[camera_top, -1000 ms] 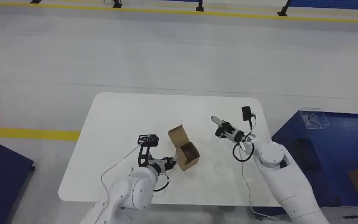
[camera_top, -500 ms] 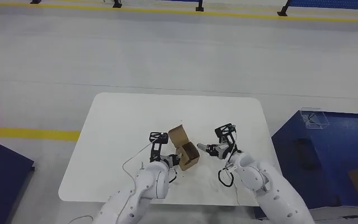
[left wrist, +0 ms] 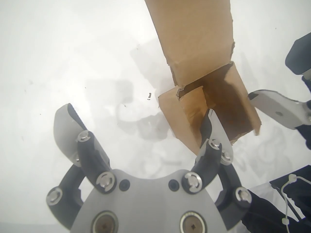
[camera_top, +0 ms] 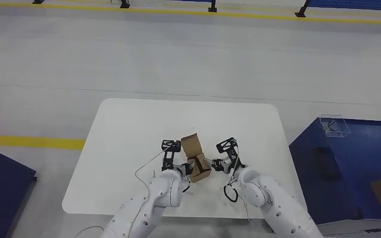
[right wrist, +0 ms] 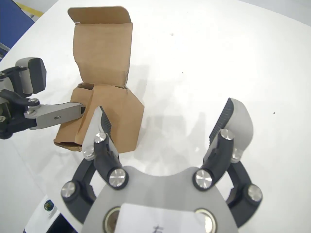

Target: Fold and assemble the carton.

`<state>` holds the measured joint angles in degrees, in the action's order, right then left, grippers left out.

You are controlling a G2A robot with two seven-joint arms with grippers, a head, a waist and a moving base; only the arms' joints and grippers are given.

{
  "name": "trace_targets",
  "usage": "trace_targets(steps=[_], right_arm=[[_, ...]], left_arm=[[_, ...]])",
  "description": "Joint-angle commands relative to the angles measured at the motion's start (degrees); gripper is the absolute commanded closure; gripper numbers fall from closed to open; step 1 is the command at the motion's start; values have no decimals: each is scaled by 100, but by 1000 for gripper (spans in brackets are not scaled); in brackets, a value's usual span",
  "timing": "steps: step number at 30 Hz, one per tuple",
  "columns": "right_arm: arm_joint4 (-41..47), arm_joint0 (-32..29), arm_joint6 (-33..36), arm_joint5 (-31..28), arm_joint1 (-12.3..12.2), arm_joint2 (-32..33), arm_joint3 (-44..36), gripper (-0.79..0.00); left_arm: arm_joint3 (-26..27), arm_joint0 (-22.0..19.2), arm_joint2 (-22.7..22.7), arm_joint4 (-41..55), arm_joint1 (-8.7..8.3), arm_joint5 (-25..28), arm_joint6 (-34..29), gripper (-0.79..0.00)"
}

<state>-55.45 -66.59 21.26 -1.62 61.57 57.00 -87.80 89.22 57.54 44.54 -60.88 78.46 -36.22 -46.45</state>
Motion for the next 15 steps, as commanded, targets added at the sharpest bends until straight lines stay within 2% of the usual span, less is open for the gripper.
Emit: trace_targets(steps=[1, 6, 9, 12, 14, 15], right_arm=[[-181, 0, -24, 28, 24, -89, 39, -785], [41, 4, -59, 48, 67, -2, -26, -785], [530, -64, -27, -23, 64, 245, -192, -785], [977, -197, -62, -42, 47, 549, -379, -785], [1238, -306, -104, -32, 36, 738, -482, -785], [1367, -363, -132, -21, 32, 828, -533, -785]], left_arm=[[58, 40, 77, -23, -2, 20, 14, -785], [485, 248, 488, 251, -42, 322, 197, -785], [681, 398, 921, 744, -98, 1081, 501, -785], [604, 455, 1423, 1395, -141, 1824, 827, -785], [546, 378, 1337, 1152, -159, 2266, 774, -785], [476, 310, 1355, 1199, -147, 2166, 706, -785]])
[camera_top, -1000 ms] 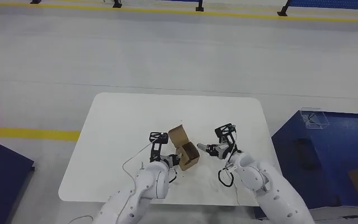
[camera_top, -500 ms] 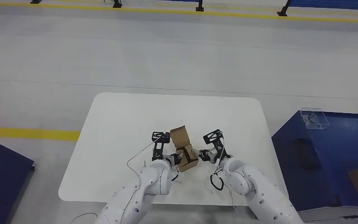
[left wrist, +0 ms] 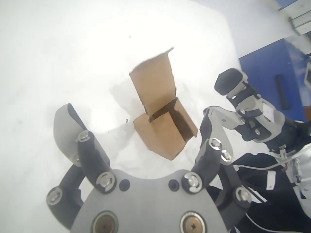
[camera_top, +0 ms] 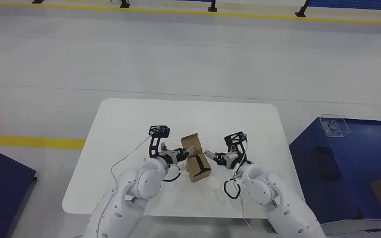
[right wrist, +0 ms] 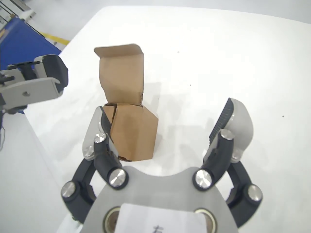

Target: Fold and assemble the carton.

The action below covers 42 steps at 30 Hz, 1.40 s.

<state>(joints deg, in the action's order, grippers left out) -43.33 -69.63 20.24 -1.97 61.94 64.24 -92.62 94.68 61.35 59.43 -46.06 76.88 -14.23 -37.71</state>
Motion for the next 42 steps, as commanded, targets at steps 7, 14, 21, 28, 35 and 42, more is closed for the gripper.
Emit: trace_targets(steps=[7, 14, 21, 28, 35, 42], right_arm=[[809, -413, -93, -23, -38, 655, -282, -785], [1058, -636, -25, -105, -59, 979, -411, -785], [1097, -736, -31, -131, -52, 1088, -471, -785], [1163, -756, -9, -111, -27, 1098, -478, -785], [1417, -755, 37, 20, 3, 1078, -521, -785], [1074, -867, -336, -190, -15, 1236, -622, -785]], left_arm=[[-919, -693, -248, 210, 148, -226, -383, -785], [-1972, -1259, -658, 633, 359, -27, -200, -757], [-2464, -1366, -655, 1059, 446, 612, 275, -191], [-2038, -940, -383, 1164, 355, 965, 309, 0], [-1295, -410, -185, 1288, 268, 1228, 241, 0], [-1130, -273, -232, 1230, 268, 1279, 414, 0]])
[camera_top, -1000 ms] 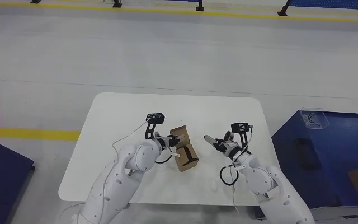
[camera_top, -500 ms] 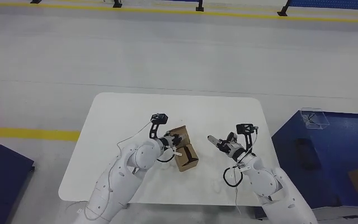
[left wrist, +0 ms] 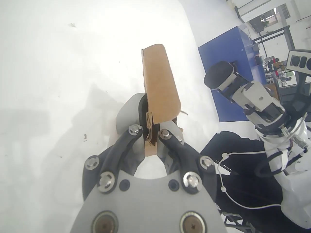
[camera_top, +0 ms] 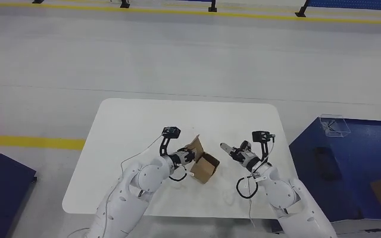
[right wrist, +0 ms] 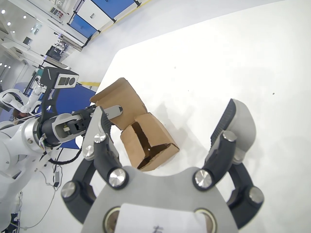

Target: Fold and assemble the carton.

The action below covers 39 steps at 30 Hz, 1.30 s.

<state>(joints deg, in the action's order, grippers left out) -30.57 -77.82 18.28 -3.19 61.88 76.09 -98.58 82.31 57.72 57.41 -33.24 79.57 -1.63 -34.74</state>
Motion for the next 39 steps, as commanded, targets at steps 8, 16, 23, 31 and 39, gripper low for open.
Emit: trace_targets(steps=[8, 16, 23, 31, 39], right_arm=[[-1899, -410, 32, -446, -148, 429, -195, -785], [-2946, -482, 476, -744, -184, 226, 123, -785], [-3316, -206, 445, -555, -68, -429, 578, -785], [-3312, -87, 318, -588, -10, -576, 747, -785], [-3279, -111, 273, -622, 22, -617, 701, -785]], left_arm=[[708, 813, -40, -204, 7, -470, 1107, 0], [772, 1080, 29, -206, -10, -513, 1215, 0], [967, 1227, -46, -503, -27, -589, 1142, -785], [1371, 1406, -237, -1405, -80, -451, 1069, -785], [1596, 1350, -577, -1958, -72, -293, 675, -785]])
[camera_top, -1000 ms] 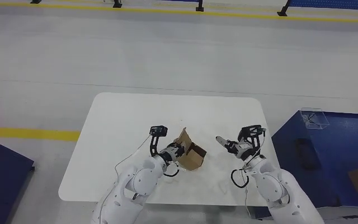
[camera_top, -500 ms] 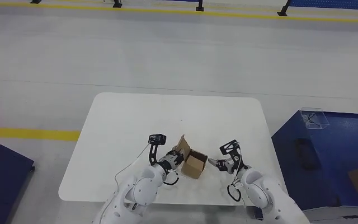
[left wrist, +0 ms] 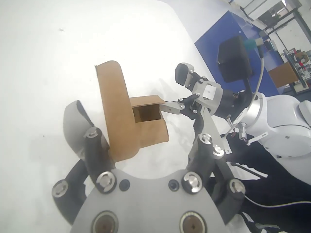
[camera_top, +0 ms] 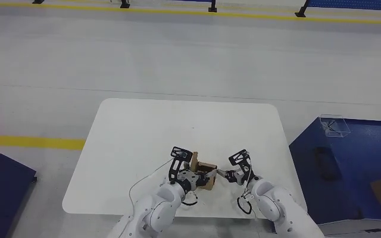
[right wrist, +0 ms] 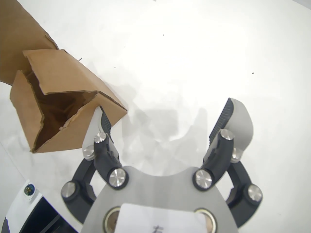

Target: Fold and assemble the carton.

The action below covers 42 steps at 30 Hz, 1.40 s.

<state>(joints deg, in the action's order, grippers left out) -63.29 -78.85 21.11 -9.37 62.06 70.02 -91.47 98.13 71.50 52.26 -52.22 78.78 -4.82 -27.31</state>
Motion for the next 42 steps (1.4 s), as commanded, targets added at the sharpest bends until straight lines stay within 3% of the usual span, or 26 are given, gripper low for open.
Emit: trace_targets(steps=[1, 19, 24, 28, 33, 42], right_arm=[[-2, -16, -17, -8, 8, -18, -14, -785], [201, -67, -18, -120, 55, 38, -60, -785], [912, -52, -91, 41, 69, 379, -139, -785], [1494, -180, 33, -353, 38, 674, -342, -785], [1185, -429, -26, -866, -11, 746, -501, -785], [774, -486, -257, -789, 11, 578, -425, -785]], left_arm=[[10, -55, -110, -107, 13, 29, -130, -785], [-162, -433, -593, -555, 151, -160, -721, -785], [-220, -488, -620, -491, 188, -188, -754, -785], [-251, -502, -639, -479, 208, -177, -782, -785], [-266, -501, -649, -483, 229, -182, -771, -785], [-255, -438, -601, -481, 246, -195, -720, -785]])
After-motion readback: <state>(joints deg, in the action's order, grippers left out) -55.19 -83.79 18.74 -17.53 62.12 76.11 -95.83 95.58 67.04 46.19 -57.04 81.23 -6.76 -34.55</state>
